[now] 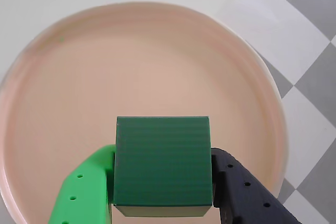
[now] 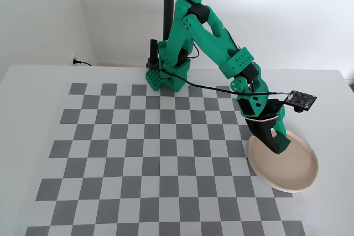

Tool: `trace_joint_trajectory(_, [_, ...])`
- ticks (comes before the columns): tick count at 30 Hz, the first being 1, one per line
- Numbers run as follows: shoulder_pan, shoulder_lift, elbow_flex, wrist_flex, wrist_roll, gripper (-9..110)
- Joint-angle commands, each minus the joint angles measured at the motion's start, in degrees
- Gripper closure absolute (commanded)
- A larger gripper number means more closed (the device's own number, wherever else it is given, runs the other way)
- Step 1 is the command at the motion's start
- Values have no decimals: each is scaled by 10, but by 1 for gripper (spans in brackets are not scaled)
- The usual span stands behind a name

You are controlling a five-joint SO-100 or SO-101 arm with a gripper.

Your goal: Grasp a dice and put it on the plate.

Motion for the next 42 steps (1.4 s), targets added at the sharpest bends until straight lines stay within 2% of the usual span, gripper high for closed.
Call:
trace_joint_trajectory(1, [-4, -8, -62, -31, 6, 100])
trace_joint_trajectory(9, [-4, -12, -62, -47, 14, 89])
trace_joint_trajectory(18, [-1, 28, -62, -21, 16, 85])
trace_joint_trajectory(30, [14, 245, -57, 204, 35, 89])
trace_joint_trajectory(42, [82, 521, 19, 369, 94, 102])
